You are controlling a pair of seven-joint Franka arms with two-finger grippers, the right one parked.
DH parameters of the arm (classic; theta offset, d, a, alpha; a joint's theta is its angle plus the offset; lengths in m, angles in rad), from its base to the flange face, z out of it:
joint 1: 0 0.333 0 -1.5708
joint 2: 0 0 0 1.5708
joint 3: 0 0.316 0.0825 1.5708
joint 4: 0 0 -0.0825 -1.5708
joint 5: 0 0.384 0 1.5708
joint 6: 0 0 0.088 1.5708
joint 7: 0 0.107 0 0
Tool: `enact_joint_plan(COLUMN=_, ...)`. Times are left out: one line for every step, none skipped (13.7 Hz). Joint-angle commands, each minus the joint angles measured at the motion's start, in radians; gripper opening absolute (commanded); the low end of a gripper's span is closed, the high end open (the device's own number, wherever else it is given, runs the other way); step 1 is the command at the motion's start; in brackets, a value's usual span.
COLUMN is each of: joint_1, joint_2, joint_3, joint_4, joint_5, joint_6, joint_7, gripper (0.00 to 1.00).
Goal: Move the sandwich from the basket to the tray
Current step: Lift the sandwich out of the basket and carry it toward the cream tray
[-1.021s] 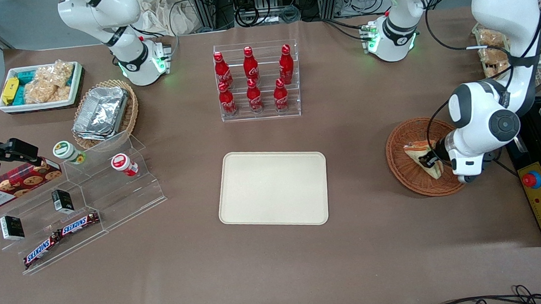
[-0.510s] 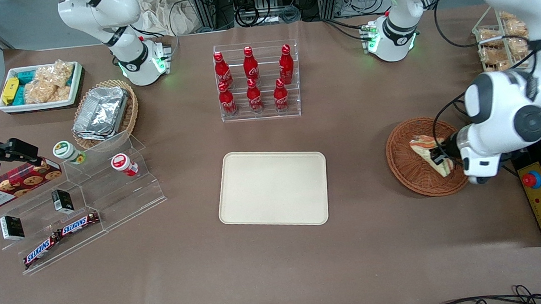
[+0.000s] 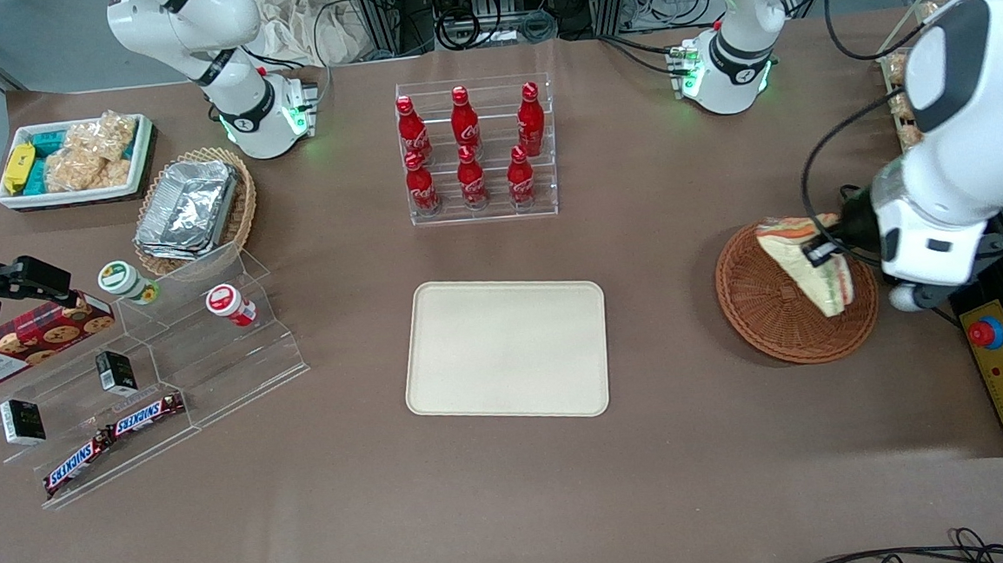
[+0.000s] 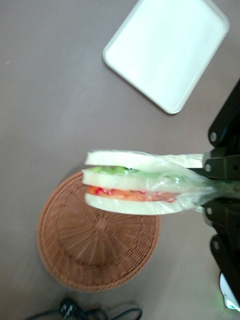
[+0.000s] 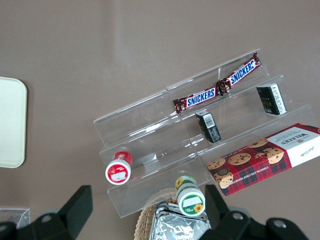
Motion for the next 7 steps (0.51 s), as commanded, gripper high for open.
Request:
enact_joint_plan(joint_1=0.001, joint_2=0.057, joint_3=-0.110, joint_4=0.019, joint_5=-0.001, joint_6=0.015, joint_7=0.031, gripper=0.04)
enact_joint_plan(joint_1=-0.008, joint_2=0.081, joint_3=-0.152, joint_4=0.018, joint_5=0.005, joint_6=0.041, joint_7=0.031, gripper=0.04)
enact_joint_plan(joint_1=-0.036, joint_2=0.110, joint_3=-0.170, joint_4=0.018, joint_5=0.022, joint_6=0.075, joint_7=0.031, gripper=0.05)
enact_joint_plan(joint_1=-0.086, joint_2=0.146, joint_3=-0.170, joint_4=0.018, joint_5=0.057, joint_6=0.110, joint_7=0.031, gripper=0.06)
enact_joint_plan(joint_1=-0.134, joint_2=0.176, joint_3=-0.170, joint_4=0.019, joint_5=0.083, joint_6=0.150, joint_7=0.027, gripper=0.06)
enact_joint_plan(joint_1=-0.162, joint_2=0.212, joint_3=-0.170, joint_4=0.019, joint_5=0.099, joint_6=0.196, joint_7=0.027, gripper=0.06)
enact_joint_plan(joint_1=-0.183, joint_2=0.248, joint_3=-0.170, joint_4=0.019, joint_5=0.114, joint_6=0.244, joint_7=0.027, gripper=0.06)
